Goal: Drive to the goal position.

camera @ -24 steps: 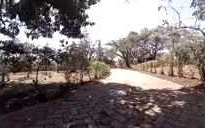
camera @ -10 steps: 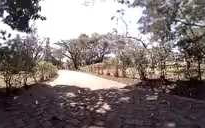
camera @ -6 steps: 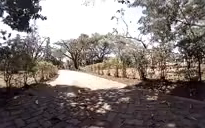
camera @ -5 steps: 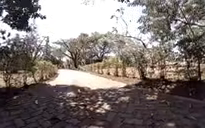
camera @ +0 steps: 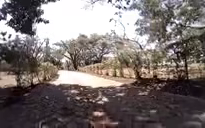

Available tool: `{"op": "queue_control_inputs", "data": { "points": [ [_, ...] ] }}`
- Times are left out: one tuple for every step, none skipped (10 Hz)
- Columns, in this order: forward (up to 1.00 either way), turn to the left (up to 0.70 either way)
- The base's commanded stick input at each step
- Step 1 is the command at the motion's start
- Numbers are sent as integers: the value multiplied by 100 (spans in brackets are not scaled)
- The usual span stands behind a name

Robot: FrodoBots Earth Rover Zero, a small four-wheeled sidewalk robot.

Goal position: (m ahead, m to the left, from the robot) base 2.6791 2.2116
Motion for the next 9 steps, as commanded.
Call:
{"op": "queue_control_inputs", "data": {
  "points": [
    [-100, 34],
    [-100, 0],
    [-100, 0],
    [-100, 0],
    [-100, 0],
    [-100, 0],
    [-100, 0],
    [-100, 0],
    [-100, 0]
  ]
}}
